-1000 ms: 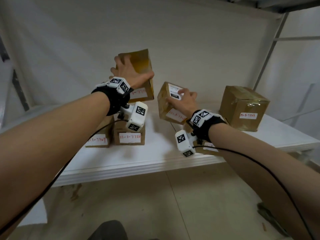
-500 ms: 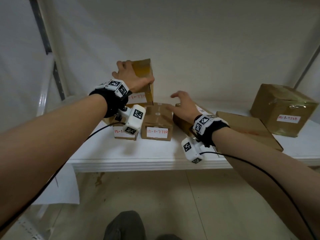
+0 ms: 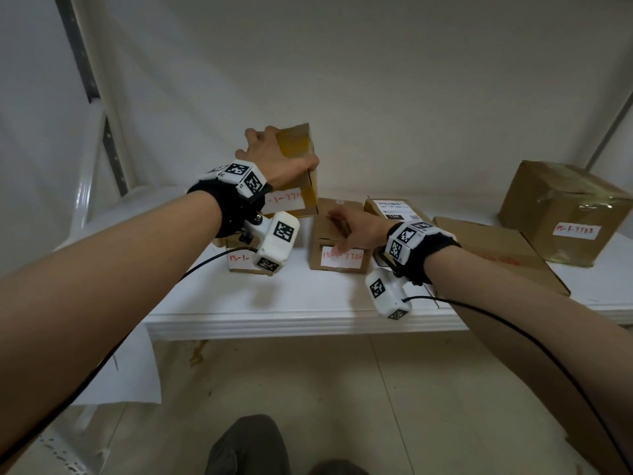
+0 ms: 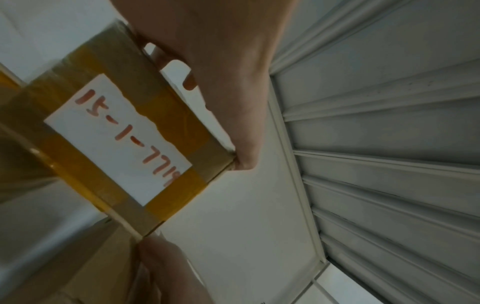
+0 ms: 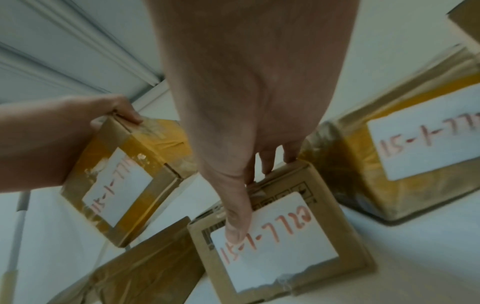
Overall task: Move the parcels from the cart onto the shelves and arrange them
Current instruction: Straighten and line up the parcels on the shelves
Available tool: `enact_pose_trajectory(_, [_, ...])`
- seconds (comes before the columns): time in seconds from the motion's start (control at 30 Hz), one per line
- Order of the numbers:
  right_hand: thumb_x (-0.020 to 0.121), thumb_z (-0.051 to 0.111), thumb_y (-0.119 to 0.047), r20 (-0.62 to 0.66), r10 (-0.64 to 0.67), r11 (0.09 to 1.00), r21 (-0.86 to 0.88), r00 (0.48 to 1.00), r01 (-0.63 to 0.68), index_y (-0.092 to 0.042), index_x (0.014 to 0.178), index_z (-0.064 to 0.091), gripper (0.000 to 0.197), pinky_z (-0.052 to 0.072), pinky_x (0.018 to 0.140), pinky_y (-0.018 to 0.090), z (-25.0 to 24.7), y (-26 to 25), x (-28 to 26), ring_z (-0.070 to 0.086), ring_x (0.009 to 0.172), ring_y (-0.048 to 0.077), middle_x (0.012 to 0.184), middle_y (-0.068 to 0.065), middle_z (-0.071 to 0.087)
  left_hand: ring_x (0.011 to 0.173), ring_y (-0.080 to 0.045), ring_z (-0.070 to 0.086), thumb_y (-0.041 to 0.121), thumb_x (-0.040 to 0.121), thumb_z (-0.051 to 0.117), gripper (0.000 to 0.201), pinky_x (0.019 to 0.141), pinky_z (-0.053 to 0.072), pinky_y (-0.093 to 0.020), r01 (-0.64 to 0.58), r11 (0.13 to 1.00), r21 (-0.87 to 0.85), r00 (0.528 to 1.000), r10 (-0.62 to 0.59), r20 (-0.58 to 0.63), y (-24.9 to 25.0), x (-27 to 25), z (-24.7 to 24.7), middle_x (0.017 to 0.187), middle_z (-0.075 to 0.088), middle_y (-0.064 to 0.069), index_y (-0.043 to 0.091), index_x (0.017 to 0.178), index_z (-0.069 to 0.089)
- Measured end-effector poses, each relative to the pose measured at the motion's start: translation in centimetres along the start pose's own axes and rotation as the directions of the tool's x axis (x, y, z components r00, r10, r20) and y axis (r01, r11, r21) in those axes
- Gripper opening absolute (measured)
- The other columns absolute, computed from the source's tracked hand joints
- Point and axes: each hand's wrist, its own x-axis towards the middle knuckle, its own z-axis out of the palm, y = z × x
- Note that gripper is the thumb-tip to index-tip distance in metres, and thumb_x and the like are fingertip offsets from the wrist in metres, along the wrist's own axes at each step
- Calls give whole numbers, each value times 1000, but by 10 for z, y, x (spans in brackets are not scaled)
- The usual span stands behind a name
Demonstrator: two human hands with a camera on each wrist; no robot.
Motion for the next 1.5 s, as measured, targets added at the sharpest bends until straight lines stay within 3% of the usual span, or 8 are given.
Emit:
enact_pose_trajectory(0.37, [82, 78, -6, -83, 63, 998, -17, 995, -65, -18, 149, 38, 79, 44, 110, 44, -12, 21, -8, 51, 133, 29, 144, 6, 54, 125, -39, 39, 73, 57, 56, 102, 97, 42, -46, -104, 994, 16, 986, 101, 130, 47, -12, 35, 139, 34, -10, 28, 145, 29])
enact_pose_trajectory(0.53, [82, 79, -14, -120, 70, 997, -10, 990, -72, -18, 144, 45, 71, 48, 99, 32, -19, 31, -14, 57, 127, 25, 138, 4, 60, 118, -37, 47, 79, 49, 52, 109, 97, 46, -47, -39, 999, -6, 974, 39, 224, 42, -10, 44, 137, 35, -9, 30, 144, 29])
enact_pose_trajectory(0.93, [88, 73, -15, -120, 97, 995, -27, 988, -101, -17, 150, 36, 72, 42, 109, 36, -19, 45, -25, 48, 135, 27, 149, 7, 49, 129, -44, 37, 82, 58, 52, 103, 104, 37, -49, 53, 957, 286, 970, -118, 214, -11, 4, 47, 145, 29, -13, 27, 144, 34])
enact_pose_trajectory(1.03, [90, 71, -22, -201, 66, 998, 1, 977, -68, -16, 151, 34, 72, 42, 99, 29, -17, 44, -31, 49, 132, 25, 146, 6, 50, 131, -41, 38, 83, 56, 55, 109, 105, 39, -49, 30, 952, 304, 958, -115, 264, -15, -2, 59, 147, 31, -12, 26, 146, 33])
enact_pose_trajectory(1.13, [94, 64, -25, -413, 74, 996, 76, 908, -47, -17, 143, 44, 54, 43, 86, 27, -23, 51, -45, 55, 118, 20, 129, 2, 57, 129, -33, 46, 89, 58, 53, 113, 102, 44, -43, -25, 954, 298, 952, -69, 298, -17, -8, 70, 147, 42, -11, 19, 145, 39])
enact_pose_trajectory(1.27, [93, 62, -31, -603, 253, 966, 118, 757, -229, -17, 130, 52, 41, 45, 104, 45, -38, 80, -70, 53, 121, 29, 134, 10, 54, 127, -32, 49, 104, 33, 42, 137, 103, 44, -44, -74, 956, 283, 939, -29, 342, -17, -8, 66, 146, 46, -9, 22, 143, 42])
enact_pose_trajectory(1.43, [87, 61, -46, -511, 635, 733, 162, 579, -661, -11, 138, 44, 65, 37, 108, 48, -53, 136, -113, 39, 133, 41, 145, 19, 39, 143, -33, 24, 104, 21, 47, 154, 113, 28, -53, -151, 897, 415, 909, -39, 414, -35, 1, 44, 160, 18, -3, 33, 153, 14])
enact_pose_trajectory(1.5, [86, 63, -51, -415, 715, 670, 176, 563, -721, -4, 139, 47, 72, 43, 102, 42, -51, 157, -125, 49, 122, 38, 136, 20, 50, 142, -33, 27, 97, 27, 60, 151, 112, 29, -50, -162, 878, 451, 898, -58, 435, -38, -8, 30, 159, 21, -4, 30, 154, 14])
